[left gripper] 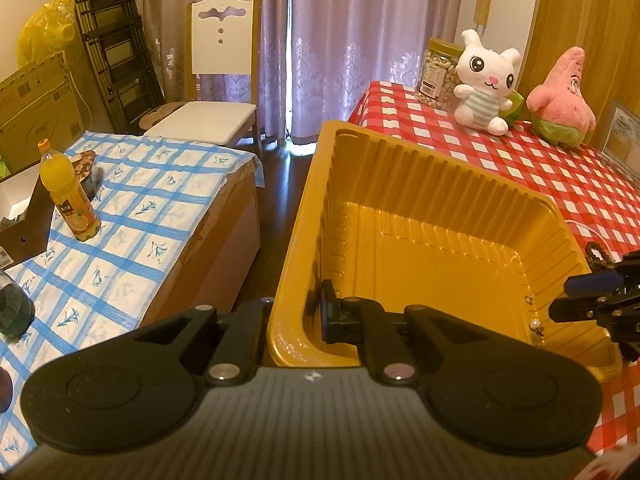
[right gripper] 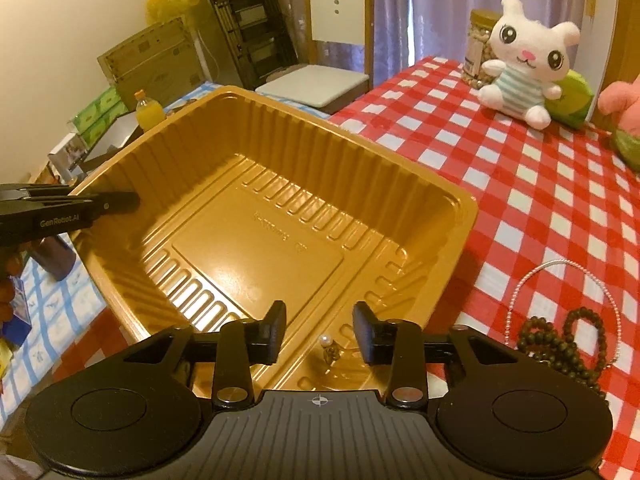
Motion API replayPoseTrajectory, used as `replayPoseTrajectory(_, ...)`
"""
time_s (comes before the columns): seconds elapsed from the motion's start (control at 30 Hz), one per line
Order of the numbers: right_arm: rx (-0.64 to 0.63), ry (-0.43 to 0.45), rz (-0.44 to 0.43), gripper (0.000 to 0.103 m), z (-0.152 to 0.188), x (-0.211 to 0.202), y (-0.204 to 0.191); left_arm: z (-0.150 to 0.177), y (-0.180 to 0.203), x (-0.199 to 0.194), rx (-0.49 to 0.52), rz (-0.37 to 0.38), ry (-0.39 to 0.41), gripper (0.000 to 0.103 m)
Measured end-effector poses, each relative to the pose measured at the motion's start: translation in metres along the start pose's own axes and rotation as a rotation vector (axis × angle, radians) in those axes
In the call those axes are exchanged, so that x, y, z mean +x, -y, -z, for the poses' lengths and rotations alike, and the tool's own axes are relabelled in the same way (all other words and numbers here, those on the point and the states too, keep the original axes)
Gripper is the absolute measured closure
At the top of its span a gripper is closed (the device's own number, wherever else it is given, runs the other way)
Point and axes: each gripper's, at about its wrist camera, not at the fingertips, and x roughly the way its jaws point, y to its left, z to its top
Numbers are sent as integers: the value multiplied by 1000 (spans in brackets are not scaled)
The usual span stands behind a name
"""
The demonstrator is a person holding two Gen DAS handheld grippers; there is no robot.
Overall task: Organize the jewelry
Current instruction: 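Reach the right tool to the black watch and grasp it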
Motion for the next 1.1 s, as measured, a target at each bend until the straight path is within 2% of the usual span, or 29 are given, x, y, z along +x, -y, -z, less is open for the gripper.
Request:
replayPoseTrajectory(0.5,37,22,0,60,14,-39,-3,2,2,-1,4,-3,-3,95)
replayPoseTrajectory(1.1,167,65,55,59,45,-83,30,4,8,-9,37,-23,1,95)
